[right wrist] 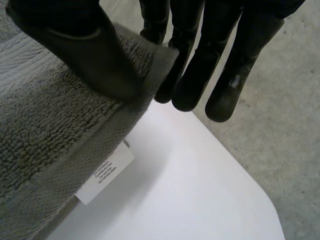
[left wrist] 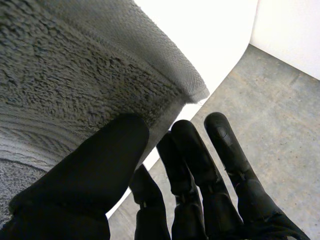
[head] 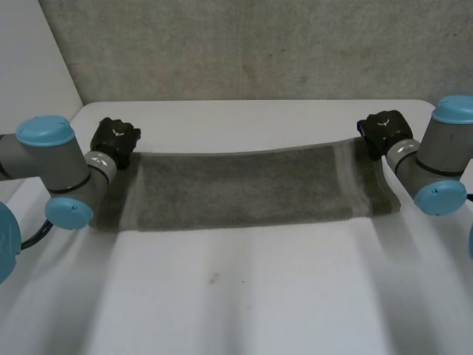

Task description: Fold the towel.

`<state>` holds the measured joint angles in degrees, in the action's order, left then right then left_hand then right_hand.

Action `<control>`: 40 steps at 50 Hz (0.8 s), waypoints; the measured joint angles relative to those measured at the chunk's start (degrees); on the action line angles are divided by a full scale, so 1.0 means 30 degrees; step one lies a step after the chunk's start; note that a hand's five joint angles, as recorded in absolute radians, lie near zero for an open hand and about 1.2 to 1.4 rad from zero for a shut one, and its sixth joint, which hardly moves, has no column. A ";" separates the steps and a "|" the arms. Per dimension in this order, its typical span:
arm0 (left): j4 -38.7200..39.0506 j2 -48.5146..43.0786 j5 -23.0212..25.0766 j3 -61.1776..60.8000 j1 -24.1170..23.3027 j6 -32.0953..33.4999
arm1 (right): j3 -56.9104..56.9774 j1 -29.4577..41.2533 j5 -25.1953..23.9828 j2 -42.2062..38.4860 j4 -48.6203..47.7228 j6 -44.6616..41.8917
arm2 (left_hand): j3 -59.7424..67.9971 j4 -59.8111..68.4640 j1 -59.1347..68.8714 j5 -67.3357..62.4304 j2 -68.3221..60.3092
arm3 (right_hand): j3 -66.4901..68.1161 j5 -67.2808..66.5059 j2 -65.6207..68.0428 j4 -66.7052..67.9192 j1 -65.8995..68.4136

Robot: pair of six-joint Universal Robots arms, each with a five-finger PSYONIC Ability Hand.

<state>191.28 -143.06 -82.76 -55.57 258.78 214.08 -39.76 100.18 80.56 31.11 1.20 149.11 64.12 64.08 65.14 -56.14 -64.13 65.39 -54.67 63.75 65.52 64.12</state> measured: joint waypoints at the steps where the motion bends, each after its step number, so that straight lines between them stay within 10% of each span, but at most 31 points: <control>1: 0.0013 -0.0109 0.0003 0.0058 -0.0001 -0.0040 | 0.0417 0.0015 0.0165 -0.0288 0.0275 -0.0021 | -0.3806 -0.3899 -0.3729 0.3667 0.3905 | -0.4678 0.4404 -0.4415 -0.4628 -0.4344; 6: 0.0108 -0.0281 0.0064 0.0191 -0.0061 -0.0428 | 0.1788 0.0034 0.1159 -0.0918 0.1684 -0.0097 | -1.6131 -1.6074 -1.6533 1.6584 1.6112 | -1.6803 1.7110 -1.6289 -1.6694 -1.6283; 28: 0.0773 0.8131 0.0134 -0.7852 -0.0403 -0.8465 | -0.8793 -0.0196 0.1386 0.8964 0.2120 0.0506 | -1.8189 -1.8177 -1.8401 1.8162 1.8220 | -1.6726 1.6420 -1.6254 -1.6713 -1.6240; 40: 0.1103 1.0795 0.0014 -1.2770 -0.0302 -0.9685 | -1.4705 -0.0878 -0.1437 0.9135 -0.1931 0.0153 | -1.8191 -1.8178 -1.8401 1.8162 1.8223 | -1.0828 1.0497 -1.0378 -1.0929 -1.0398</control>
<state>194.59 -110.68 -82.71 -93.88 257.88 185.03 -83.87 97.55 76.25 58.51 -4.59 149.57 9.55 9.54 9.93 -1.66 -9.47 32.91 -23.18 32.61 32.73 32.92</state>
